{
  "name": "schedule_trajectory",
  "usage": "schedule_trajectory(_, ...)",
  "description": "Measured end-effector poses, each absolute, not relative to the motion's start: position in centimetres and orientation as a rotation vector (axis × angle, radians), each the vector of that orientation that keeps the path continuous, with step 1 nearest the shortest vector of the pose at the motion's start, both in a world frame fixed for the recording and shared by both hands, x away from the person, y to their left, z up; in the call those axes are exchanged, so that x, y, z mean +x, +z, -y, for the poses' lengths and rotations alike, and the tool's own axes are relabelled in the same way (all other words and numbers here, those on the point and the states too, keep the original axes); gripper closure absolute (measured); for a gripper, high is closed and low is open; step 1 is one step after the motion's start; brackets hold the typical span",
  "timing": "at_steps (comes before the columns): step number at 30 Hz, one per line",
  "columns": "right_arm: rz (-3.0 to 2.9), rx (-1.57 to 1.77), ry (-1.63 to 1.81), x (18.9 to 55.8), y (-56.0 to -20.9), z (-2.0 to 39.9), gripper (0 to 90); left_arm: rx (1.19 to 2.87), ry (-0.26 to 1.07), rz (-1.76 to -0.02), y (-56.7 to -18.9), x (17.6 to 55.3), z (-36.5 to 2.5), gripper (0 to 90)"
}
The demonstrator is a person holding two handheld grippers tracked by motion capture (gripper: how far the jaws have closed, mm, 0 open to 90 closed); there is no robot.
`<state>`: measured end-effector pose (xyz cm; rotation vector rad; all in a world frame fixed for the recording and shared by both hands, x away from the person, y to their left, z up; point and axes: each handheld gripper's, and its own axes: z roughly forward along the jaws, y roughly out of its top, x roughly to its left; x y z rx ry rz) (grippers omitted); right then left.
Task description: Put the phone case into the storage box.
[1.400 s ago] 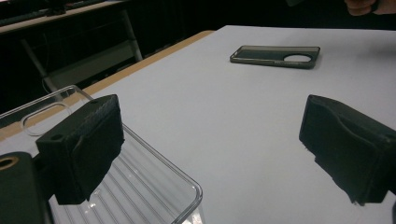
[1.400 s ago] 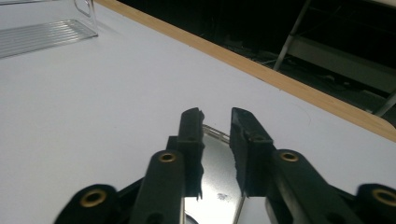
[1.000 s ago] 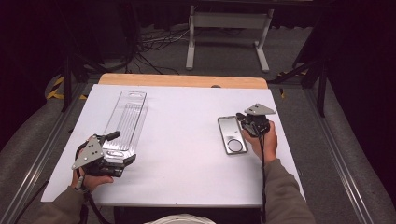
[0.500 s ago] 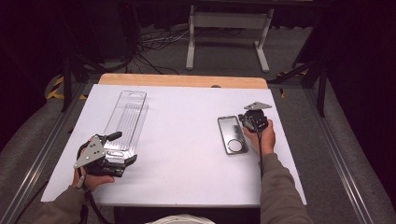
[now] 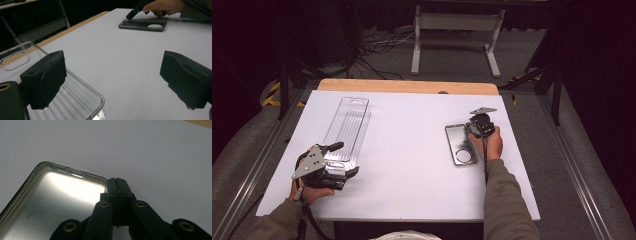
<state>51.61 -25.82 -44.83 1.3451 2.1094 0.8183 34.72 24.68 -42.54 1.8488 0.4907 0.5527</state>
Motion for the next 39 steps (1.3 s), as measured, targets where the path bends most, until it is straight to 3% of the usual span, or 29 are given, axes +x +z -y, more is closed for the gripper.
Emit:
schedule_trajectory(17, -2.179, 1.29, 0.787, 52.2, -44.7, 24.2, 90.0, 1.845, 0.565, -0.494, -42.4, 34.6, -24.9, 7.3)
schedule_trajectory(39, -2.475, 0.992, 0.733, 49.5, -44.0, 16.9, 90.0, 1.88, 0.536, -0.487, -42.7, 34.6, -24.5, 6.9)
